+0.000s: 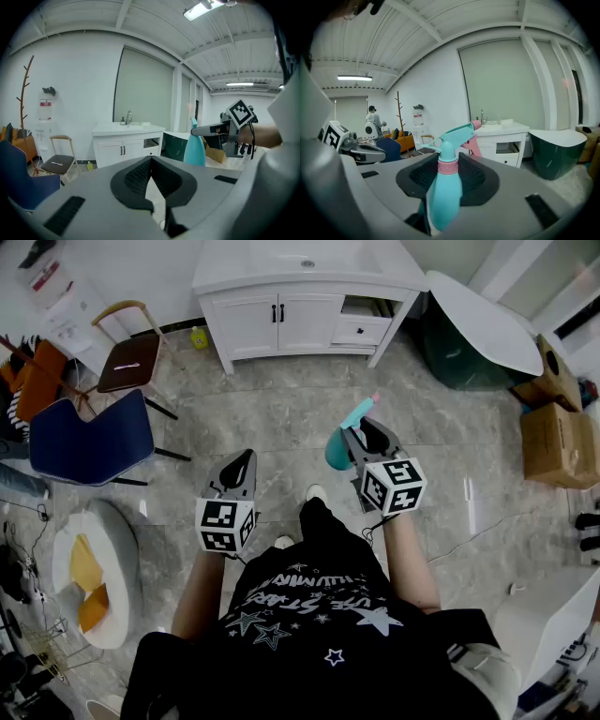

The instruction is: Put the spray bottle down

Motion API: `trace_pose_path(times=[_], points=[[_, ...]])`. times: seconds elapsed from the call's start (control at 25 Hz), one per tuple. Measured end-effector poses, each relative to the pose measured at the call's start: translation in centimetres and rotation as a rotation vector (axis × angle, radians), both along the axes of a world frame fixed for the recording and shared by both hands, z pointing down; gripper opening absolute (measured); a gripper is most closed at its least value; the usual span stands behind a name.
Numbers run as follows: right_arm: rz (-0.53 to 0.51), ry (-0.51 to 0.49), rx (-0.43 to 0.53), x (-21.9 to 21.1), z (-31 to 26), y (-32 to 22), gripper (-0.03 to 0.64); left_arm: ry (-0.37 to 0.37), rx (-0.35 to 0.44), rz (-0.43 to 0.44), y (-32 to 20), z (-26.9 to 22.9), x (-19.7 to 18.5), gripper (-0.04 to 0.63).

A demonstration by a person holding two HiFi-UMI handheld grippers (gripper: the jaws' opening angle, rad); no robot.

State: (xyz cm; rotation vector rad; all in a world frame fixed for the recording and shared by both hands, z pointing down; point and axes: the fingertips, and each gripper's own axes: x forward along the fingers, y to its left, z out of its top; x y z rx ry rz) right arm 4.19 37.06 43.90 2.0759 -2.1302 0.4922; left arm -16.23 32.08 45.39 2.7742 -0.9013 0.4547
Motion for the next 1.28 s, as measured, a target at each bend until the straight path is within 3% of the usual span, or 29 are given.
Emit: trace_pose_path(times=[0.56, 0.84, 1.04, 1.28], points=[[0.002, 0.011, -0.004, -2.4, -0.3, 0.5, 0.143, 0.025, -0.014, -0.006, 0.9, -0.3, -2.7, 0.015], [0.045, -0.009, -0.015, -1.9, 1.1, -0.9, 0.144, -0.001, -0.055, -0.033, -0.7, 1.7, -4.5, 0.017], [0.038, -0.016, -0.01, 0.5, 2.1, -5.3, 0.144, -0.013, -0.049, -0.063, -4.4, 2.2, -3.4, 0.017], [-0.015, -0.036, -0.002, 4.1, 3.1, -14.5, 0.144, -0.04, -0.064, -0.12, -11.6, 3.4, -0.8, 0.017]])
